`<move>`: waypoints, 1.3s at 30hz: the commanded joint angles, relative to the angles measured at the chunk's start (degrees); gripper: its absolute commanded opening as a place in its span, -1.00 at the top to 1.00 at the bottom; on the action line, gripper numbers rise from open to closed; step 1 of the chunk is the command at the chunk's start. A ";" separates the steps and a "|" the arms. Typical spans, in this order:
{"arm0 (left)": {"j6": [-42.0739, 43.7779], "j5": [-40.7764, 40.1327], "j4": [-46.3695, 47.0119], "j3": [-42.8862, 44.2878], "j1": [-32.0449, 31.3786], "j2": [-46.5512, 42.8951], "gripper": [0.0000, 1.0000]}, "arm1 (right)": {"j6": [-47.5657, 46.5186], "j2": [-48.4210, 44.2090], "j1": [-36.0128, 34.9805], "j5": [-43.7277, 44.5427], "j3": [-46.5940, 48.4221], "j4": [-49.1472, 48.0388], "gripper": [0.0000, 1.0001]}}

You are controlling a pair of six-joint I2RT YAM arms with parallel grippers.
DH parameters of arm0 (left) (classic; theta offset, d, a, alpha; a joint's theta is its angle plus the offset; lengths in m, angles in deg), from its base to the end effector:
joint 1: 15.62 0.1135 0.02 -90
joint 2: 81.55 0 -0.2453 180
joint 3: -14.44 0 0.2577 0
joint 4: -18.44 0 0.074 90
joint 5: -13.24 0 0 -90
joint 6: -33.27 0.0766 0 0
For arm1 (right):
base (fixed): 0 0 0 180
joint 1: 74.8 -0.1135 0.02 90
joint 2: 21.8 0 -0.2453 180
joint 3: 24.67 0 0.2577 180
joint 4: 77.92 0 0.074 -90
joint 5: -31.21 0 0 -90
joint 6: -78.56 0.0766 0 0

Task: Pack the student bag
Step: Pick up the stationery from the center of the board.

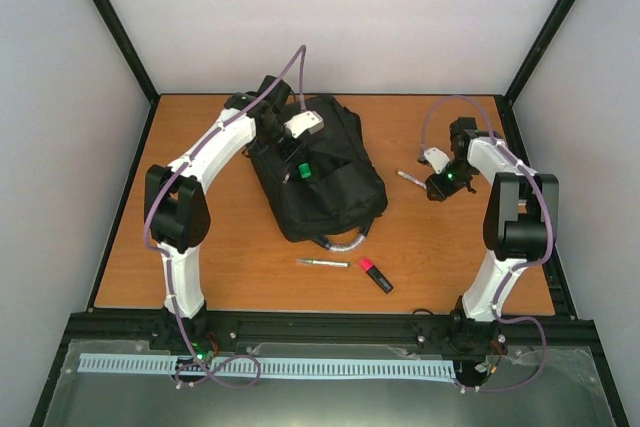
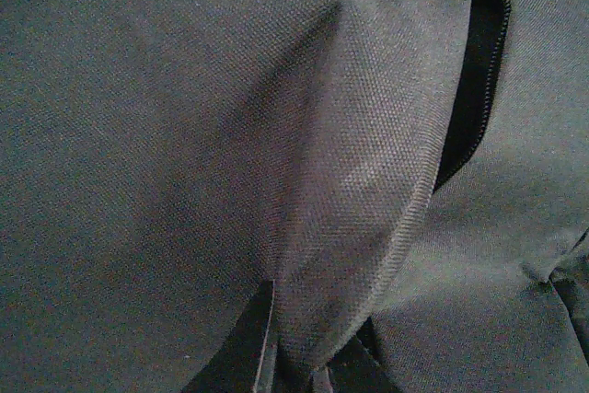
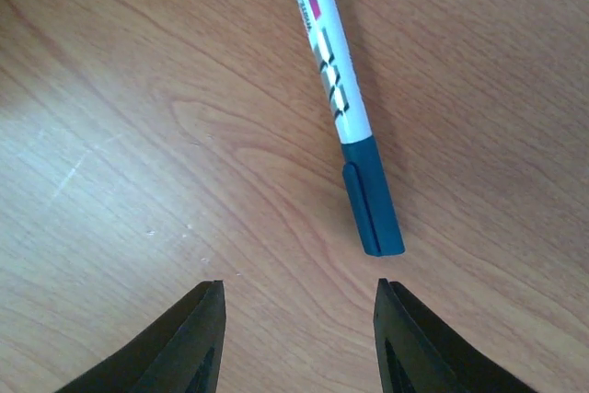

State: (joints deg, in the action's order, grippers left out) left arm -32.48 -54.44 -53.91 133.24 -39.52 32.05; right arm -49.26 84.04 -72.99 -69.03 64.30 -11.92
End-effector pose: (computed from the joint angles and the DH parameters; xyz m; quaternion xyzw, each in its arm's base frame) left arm 0.3823 -0.2013 0.2281 0.4273 0.8624 -0.1891 0.1949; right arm 0.3524 0.0025 0.1265 -0.3125 0.9437 0.0628 0.0885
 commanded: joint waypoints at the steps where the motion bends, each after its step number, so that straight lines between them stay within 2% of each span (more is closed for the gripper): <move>1: -0.09 4.21 -1.15 0.85 -1.06 -2.80 0.98 | 0.60 1.54 0.50 2.60 2.69 -0.68 0.06; 10: -0.29 3.75 -1.09 0.22 -1.18 -3.61 0.98 | -1.45 6.67 0.51 4.39 7.20 0.38 0.08; 19: 0.16 4.19 -1.40 -0.27 -1.41 -3.35 0.98 | -0.36 11.74 0.48 2.26 12.76 3.31 0.13; 35: 0.62 3.48 -1.58 -0.21 -1.59 -2.97 0.98 | 1.94 14.08 0.39 0.43 12.02 4.15 0.20; 39: 0.71 3.50 -1.58 -0.35 -1.72 -2.86 0.97 | 3.00 14.01 0.38 0.68 11.26 4.49 0.29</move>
State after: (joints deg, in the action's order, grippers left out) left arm -32.50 -54.24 -53.94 132.61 -40.11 31.83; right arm -47.84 97.51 -72.91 -68.37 76.52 -8.53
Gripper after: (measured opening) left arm 0.063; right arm 0.372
